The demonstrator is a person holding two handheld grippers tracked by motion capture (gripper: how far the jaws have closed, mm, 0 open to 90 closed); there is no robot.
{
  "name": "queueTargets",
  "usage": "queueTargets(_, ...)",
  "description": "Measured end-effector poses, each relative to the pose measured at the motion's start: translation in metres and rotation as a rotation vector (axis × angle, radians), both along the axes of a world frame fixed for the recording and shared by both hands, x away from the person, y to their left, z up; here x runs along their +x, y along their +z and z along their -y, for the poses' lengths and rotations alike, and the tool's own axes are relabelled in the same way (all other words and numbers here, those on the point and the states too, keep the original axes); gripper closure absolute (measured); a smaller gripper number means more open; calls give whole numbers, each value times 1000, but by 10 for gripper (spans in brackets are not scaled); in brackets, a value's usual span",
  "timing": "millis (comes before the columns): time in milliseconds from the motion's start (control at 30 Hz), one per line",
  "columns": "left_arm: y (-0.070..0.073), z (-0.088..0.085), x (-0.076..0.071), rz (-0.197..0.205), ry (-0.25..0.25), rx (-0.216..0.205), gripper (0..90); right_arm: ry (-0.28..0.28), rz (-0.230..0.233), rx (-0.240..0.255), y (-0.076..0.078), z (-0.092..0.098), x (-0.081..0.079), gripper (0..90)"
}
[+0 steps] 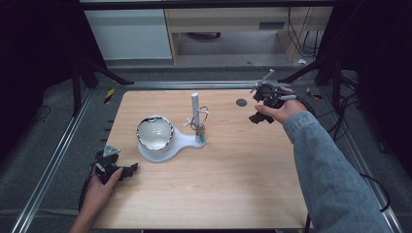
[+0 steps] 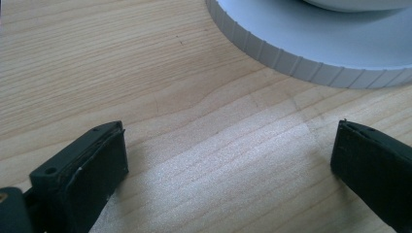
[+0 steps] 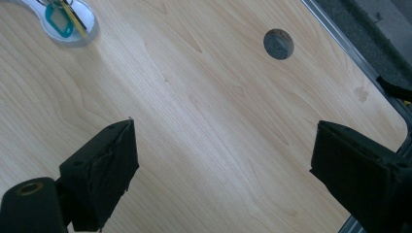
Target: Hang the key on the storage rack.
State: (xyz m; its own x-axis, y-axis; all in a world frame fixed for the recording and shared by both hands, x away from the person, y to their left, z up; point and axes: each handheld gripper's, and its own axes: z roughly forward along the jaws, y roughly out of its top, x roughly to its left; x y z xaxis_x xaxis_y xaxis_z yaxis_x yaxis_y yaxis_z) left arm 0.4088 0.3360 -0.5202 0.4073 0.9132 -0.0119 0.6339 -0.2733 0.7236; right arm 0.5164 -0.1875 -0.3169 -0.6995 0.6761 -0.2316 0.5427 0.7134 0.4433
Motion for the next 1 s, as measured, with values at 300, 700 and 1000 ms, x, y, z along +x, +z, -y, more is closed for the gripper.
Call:
queueTargets(300, 0, 0, 0, 0, -2, 2, 0, 2, 38, 3, -20, 16, -14, 134)
queueTargets(700, 0, 0, 0, 0, -1, 0, 0, 17, 54, -1, -47, 27, -27, 148)
queueTargets(1000, 0, 0, 0, -1, -1, 1, 0, 20, 38, 14, -71, 34, -35, 148)
